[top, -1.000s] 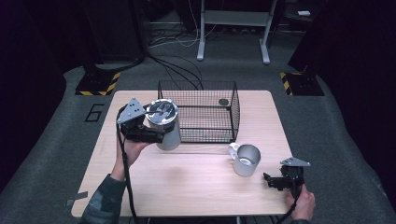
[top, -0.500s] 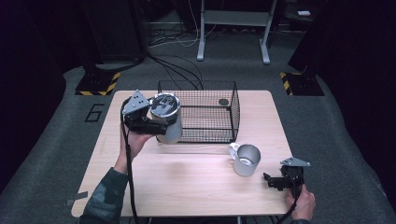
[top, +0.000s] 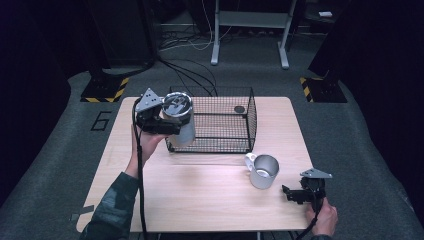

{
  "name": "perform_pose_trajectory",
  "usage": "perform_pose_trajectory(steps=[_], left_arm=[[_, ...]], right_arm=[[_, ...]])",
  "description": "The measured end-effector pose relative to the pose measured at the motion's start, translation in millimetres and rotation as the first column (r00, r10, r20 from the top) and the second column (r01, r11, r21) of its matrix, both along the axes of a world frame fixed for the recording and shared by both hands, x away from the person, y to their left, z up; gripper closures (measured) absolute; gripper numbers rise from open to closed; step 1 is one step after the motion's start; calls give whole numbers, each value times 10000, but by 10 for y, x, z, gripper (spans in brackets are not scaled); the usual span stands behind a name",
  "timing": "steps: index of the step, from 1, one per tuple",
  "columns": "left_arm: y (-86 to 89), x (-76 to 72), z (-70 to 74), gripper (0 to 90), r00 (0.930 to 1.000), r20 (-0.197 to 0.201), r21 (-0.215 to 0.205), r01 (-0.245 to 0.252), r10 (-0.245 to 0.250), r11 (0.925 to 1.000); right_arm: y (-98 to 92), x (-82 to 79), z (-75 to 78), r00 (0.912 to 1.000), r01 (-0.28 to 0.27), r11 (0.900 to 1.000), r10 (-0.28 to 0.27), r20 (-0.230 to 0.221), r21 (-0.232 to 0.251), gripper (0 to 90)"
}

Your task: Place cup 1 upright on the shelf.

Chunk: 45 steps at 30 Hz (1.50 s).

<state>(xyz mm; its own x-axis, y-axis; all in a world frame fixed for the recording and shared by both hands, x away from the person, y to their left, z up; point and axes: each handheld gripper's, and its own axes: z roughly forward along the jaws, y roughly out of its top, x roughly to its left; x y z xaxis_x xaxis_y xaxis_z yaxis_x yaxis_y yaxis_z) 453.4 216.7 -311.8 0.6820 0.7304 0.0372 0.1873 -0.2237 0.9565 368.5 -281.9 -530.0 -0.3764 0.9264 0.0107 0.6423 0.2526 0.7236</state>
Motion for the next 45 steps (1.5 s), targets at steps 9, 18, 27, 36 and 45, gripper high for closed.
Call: perform_pose_trajectory(steps=[9, 18, 27, 36, 45], left_arm=[[-34, 113, 13, 39, 10000, -56, 147, -57, 58, 9999], [-60, 306, 2, 39, 9992, -78, 207, -395, 397, 9990], [-96, 453, -21, 39, 9985, -239, 274, -494, 500, 9984], [-136, 575, -68, 39, 9963, -364, 456, -768, 785, 9960], [-183, 671, -133, 39, 9951, -415, 508, -873, 894, 9949]], right_arm=[[0, 0, 0, 10000, 3, 10000, -3, -1, 1, 0], [0, 0, 0, 10000, 5, 10000, -5, -2, 2, 0], [0, 0, 0, 10000, 1, 10000, -1, -2, -3, 0], [0, 0, 0, 10000, 4, 10000, -4, -3, 1, 0], [0, 0, 0, 10000, 2, 10000, -2, 0, -2, 0]])
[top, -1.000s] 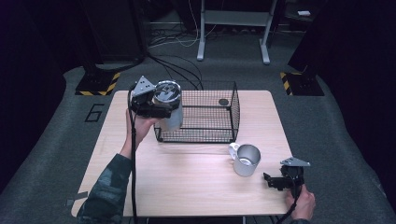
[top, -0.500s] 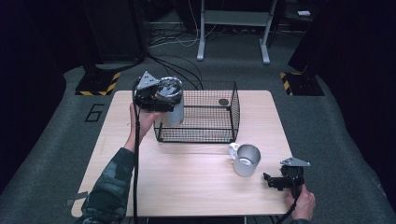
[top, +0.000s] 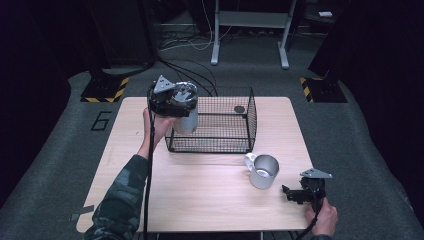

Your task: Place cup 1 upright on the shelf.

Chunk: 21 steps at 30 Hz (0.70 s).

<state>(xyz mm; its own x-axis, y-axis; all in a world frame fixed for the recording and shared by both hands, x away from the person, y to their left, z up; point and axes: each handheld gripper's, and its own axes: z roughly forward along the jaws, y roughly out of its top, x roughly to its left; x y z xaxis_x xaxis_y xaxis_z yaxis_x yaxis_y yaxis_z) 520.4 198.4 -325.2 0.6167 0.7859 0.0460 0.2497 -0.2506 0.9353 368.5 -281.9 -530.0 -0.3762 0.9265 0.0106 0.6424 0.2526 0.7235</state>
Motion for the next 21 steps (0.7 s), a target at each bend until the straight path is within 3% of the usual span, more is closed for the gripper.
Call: perform_pose_trajectory(steps=[21], left_arm=[[-44, 231, -189, 39, 9975, -646, 187, -259, 270, 9995]], right_arm=[[0, 0, 0, 10000, 2, 10000, -2, 0, 0, 0]])
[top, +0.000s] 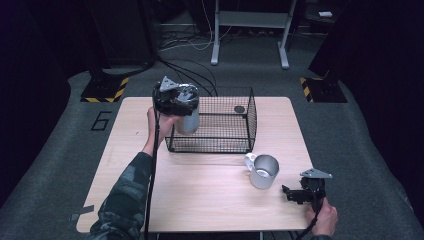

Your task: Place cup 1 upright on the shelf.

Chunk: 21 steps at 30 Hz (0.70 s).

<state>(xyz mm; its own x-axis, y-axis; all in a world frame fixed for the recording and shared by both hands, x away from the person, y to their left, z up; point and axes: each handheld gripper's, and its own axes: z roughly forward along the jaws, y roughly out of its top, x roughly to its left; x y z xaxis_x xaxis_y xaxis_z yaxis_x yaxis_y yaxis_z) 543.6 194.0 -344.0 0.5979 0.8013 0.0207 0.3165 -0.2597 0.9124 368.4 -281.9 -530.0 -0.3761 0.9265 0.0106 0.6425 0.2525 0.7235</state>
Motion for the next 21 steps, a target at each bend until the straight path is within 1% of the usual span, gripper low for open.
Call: perform_pose_trajectory(steps=[2, 4, 11, 13, 20, 21], left_arm=[[-10, 33, -36, 39, 9998, -182, 64, 10, -8, 10000], [-23, 45, -53, 39, 9996, -266, 83, 17, -15, 10000], [-74, 59, -80, 39, 9990, -445, 189, 112, -103, 9998], [-80, 66, -85, 39, 9986, -516, 280, 129, -115, 9995], [-95, 98, -119, 39, 9978, -658, 428, 77, -49, 9991], [-98, 102, -124, 39, 9973, -727, 425, 76, -45, 9991]], right_arm=[[0, 0, 0, 10000, 1, 10000, -1, -1, 0, 0], [0, 0, 0, 10000, 0, 10000, 0, 0, -2, 0], [-2, 1, -1, 10000, -19, 10000, 19, 12, -16, 0], [-1, 0, 0, 10000, -6, 10000, 6, 4, -5, 0], [0, 0, 0, 10000, -4, 10000, 4, 0, 0, 0], [0, 0, 0, 10000, 1, 10000, -1, -1, 1, 0]])
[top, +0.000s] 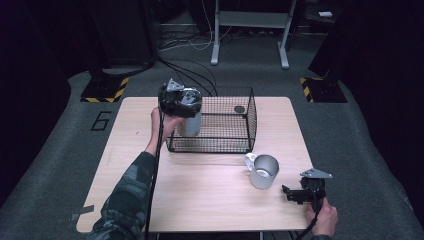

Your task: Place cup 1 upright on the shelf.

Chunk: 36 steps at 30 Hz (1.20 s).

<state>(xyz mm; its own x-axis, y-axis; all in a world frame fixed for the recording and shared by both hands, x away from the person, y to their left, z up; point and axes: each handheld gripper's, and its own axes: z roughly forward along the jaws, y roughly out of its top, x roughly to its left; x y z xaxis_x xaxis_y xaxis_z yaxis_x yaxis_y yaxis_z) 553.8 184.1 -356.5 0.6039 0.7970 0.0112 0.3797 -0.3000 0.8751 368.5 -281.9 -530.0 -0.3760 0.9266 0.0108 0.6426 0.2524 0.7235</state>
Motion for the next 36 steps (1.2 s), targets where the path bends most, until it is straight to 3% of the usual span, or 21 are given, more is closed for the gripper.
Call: perform_pose_trajectory(steps=[23, 27, 33, 36], left_arm=[[-60, 122, -160, 38, 9980, -601, 557, -140, 173, 9983], [-63, 138, -195, 38, 9977, -639, 447, -206, 234, 9988], [-72, 152, -254, 38, 9968, -764, 701, -188, 242, 9974], [-87, 158, -277, 38, 9967, -742, 637, -274, 321, 9976]], right_arm=[[0, 0, 0, 10000, 2, 10000, -2, -2, 1, 0], [0, 0, 0, 10000, -1, 10000, 1, 0, 0, 0], [1, -1, 0, 10000, 4, 10000, -4, -2, 8, 0], [-1, 0, 0, 10000, -5, 10000, 5, 1, -6, 0]])
